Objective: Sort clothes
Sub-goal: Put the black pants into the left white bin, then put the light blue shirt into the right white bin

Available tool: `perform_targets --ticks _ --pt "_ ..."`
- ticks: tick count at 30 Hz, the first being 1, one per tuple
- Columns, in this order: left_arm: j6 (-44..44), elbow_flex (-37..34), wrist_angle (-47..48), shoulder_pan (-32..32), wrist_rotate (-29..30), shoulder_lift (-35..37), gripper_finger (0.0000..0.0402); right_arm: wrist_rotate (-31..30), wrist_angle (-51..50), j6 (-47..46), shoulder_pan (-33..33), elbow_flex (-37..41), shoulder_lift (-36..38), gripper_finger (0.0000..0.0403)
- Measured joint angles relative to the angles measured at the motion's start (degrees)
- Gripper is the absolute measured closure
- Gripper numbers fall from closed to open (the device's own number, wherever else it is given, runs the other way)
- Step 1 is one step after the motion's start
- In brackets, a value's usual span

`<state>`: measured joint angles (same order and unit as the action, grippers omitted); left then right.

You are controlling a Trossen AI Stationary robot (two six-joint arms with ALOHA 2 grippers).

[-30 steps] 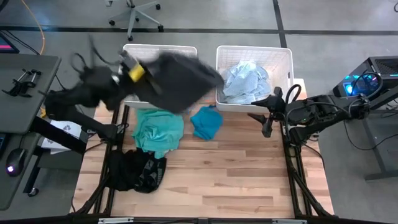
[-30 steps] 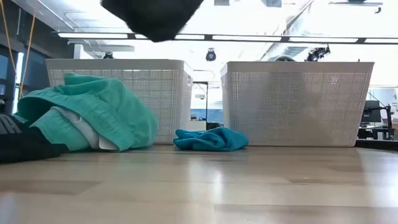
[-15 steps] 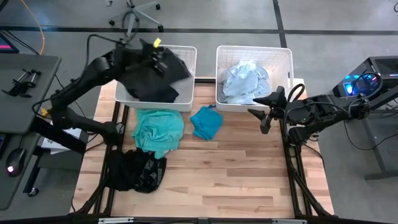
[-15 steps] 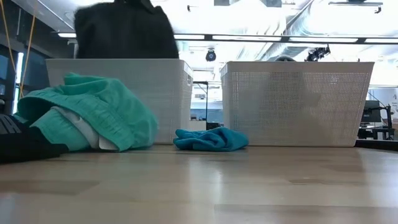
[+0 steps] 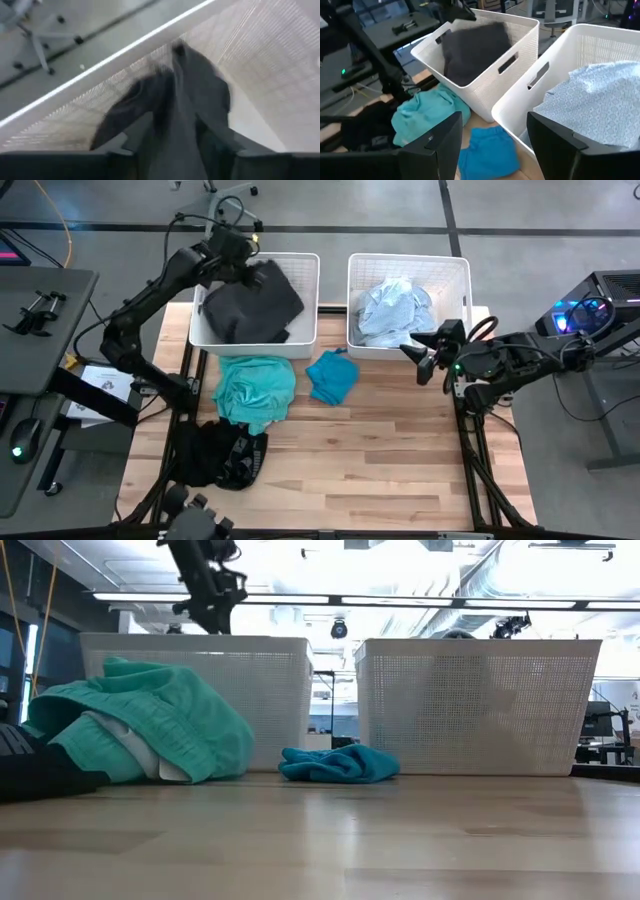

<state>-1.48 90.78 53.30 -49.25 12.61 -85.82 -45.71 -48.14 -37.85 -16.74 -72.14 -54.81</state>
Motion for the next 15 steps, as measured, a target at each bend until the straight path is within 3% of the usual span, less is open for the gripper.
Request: perform_targets --ticks 6,11,15 --pt "-0.4 2.2 0.6 -0.8 -3.6 0.2 0.0212 -0.4 0.0 -4.0 0.0 0.0 -0.7 0.0194" --pt "0.0 3.5 0.4 3.4 -7.1 4.6 0.0216 -0.7 0.0 -4.2 0.0 0.0 -2.6 0.0194" --pt "1.8 3.5 0.5 11.7 -7.9 8.5 0.0236 -0.7 0.0 -2.3 0.0 0.0 -4.7 0.0194"
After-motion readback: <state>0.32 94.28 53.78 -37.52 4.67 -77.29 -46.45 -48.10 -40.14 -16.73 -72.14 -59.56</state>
